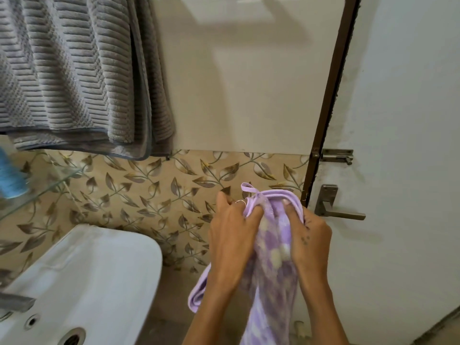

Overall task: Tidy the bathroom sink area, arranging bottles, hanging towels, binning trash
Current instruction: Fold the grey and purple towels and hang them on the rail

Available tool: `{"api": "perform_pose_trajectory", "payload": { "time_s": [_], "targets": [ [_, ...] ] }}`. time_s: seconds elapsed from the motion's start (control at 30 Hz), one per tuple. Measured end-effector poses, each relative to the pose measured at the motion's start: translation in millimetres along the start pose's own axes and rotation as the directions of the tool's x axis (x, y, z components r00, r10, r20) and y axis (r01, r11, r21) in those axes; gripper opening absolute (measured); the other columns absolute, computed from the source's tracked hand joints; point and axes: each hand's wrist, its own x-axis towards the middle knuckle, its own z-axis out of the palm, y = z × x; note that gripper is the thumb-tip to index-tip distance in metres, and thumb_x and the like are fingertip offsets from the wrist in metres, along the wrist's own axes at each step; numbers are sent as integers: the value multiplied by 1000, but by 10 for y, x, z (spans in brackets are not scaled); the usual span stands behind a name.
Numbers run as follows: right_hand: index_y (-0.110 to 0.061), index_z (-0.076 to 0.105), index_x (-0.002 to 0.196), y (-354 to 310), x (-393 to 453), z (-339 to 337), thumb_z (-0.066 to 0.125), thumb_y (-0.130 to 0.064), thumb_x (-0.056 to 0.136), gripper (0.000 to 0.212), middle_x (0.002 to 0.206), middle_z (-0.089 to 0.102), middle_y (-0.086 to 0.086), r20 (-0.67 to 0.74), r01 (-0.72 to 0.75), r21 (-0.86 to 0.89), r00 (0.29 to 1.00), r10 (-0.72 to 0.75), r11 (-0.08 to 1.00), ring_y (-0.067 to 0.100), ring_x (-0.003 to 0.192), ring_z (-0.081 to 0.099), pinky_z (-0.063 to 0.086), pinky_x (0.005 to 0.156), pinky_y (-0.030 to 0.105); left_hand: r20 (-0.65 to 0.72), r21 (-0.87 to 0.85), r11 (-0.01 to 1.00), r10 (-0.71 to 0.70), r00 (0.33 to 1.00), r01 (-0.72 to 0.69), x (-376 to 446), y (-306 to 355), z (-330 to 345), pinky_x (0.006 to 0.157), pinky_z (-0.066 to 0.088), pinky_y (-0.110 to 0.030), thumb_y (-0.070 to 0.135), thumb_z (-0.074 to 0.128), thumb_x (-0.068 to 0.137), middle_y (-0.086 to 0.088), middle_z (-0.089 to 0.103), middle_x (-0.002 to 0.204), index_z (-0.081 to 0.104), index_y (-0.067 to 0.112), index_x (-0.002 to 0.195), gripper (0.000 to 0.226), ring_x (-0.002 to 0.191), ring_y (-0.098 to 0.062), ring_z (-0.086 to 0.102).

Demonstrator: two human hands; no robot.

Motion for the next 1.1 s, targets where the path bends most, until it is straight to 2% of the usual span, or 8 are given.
{"api": "perform_pose_trajectory", "payload": {
  "time_s": [0.17, 0.27, 0.4, 0.57, 0.67, 0.83, 0.97, 1.1],
  "targets": [
    [-4, 63, 85, 139, 52, -68, 55, -31, 90, 28, 65, 55, 0, -19, -67, -36, 998, 67, 997, 9, 58, 51, 38, 52, 16, 211, -307, 888, -287, 934, 342, 51, -167, 58, 54, 36, -31, 32, 56, 83, -9, 49, 59, 48, 13, 60, 31, 49, -21, 43],
    [4, 65, 93, 127, 30, 3, 60, -20, 88, 24, 68, 52, 5, 153, -62, -92, 985, 76, 994, 11, 59, 47, 43, 56, 18, 310, -423, 768, -376, 873, 481, 45, -185, 115, 49, 44, -26, 32, 60, 83, -7, 59, 48, 59, 6, 62, 34, 37, -17, 54],
    [-16, 64, 94, 85, -109, 61, 59, -31, 88, 17, 69, 42, -13, 377, 279, -208, 907, -187, 937, 3, 63, 47, 41, 57, 11, 349, -506, 678, -405, 845, 533, 46, -174, 228, 36, 43, -12, 16, 57, 85, 4, 57, 32, 63, 12, 39, 47, 35, -8, 58],
    [-29, 51, 128, 151, -100, -32, 59, -40, 87, 44, 96, 44, -12, 599, 330, -296, 795, -95, 896, 5, 88, 52, 45, 75, 17, 389, -449, 751, -324, 863, 484, 55, -335, 280, 72, 45, -33, 17, 57, 85, 3, 59, 53, 62, 22, 49, 37, 71, -22, 55],
    [-17, 57, 127, 134, -106, -40, 57, -31, 89, 40, 115, 60, 3, 488, 341, -361, 862, -136, 868, 15, 102, 56, 41, 80, 19, 456, -450, 776, -227, 860, 443, 52, -396, 352, 70, 45, -32, 21, 57, 87, 0, 56, 62, 57, 15, 64, 24, 74, -23, 53],
    [-15, 63, 117, 155, -89, -54, 56, -30, 91, 31, 110, 67, 9, 304, 206, -518, 952, -47, 830, 23, 98, 60, 41, 75, 22, 448, -648, 623, -153, 881, 438, 30, -604, 442, 65, 51, -17, 10, 56, 89, 7, 67, 61, 66, 16, 68, 23, 63, -6, 62],
    [-13, 67, 112, 151, -138, -21, 56, -18, 90, 24, 100, 73, 11, 199, 173, -475, 976, -86, 863, 27, 85, 66, 49, 72, 27, 401, -478, 809, -148, 904, 344, -81, -957, 549, 70, 47, -13, -4, 62, 80, 6, 59, 87, 51, 21, 85, 28, 85, -8, 58],
    [-8, 70, 108, 48, -218, 58, 61, -10, 87, 22, 95, 74, 14, 116, 211, -313, 976, -183, 926, 15, 75, 61, 49, 70, 24, 204, -260, 928, -218, 954, 267, -308, -1274, 608, 59, 40, -15, 7, 65, 79, 8, 51, 84, 39, 23, 105, 40, 78, -12, 54]
  ]
}}
